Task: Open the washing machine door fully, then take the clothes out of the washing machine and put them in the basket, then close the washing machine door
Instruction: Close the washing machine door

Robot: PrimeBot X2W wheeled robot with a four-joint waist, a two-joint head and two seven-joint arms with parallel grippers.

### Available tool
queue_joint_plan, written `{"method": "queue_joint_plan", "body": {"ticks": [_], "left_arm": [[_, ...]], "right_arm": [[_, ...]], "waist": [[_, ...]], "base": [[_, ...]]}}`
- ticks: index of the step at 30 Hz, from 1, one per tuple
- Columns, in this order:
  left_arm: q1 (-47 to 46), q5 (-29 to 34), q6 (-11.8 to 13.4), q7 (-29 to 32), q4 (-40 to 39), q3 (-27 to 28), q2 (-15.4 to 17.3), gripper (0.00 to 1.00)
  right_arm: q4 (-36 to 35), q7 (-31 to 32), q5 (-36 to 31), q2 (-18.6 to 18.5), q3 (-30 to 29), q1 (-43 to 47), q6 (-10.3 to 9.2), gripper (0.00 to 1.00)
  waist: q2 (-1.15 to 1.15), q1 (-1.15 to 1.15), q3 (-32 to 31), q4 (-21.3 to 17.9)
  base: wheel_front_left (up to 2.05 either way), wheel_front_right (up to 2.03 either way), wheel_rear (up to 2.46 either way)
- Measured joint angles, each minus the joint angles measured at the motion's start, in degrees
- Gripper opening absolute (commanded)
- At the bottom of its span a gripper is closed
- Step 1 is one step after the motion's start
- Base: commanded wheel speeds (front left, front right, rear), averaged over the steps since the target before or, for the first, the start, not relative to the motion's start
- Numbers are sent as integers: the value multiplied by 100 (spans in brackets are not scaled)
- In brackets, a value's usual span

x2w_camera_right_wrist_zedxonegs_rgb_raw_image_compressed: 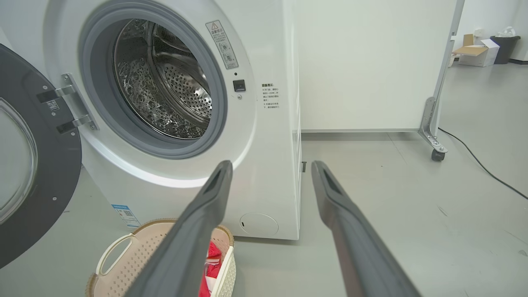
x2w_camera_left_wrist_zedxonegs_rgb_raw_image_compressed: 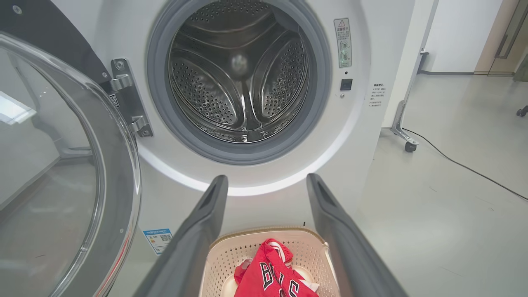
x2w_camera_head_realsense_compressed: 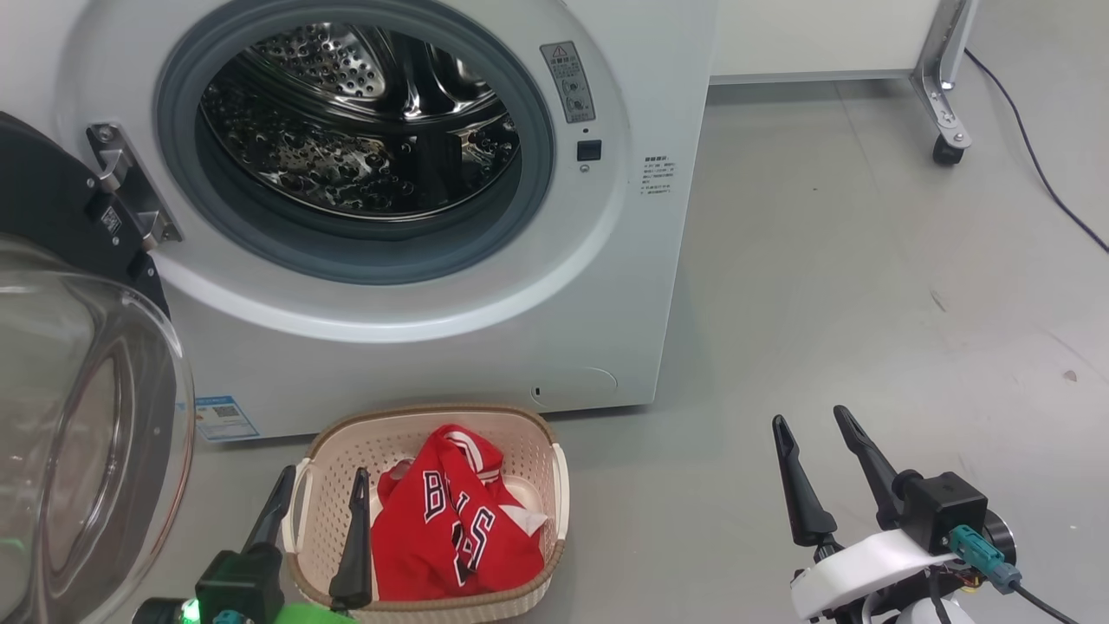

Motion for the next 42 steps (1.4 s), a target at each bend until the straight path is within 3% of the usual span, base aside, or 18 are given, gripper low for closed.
{"method": "queue_joint_plan", "body": {"ticks": [42], "left_arm": [[29, 38, 18, 153, -186, -119, 0, 100]], "right_arm": [[3, 0, 12, -11, -12, 102, -86, 100]], "waist": [[0, 0, -67, 161]], "base": [[-21, 21, 0]]}}
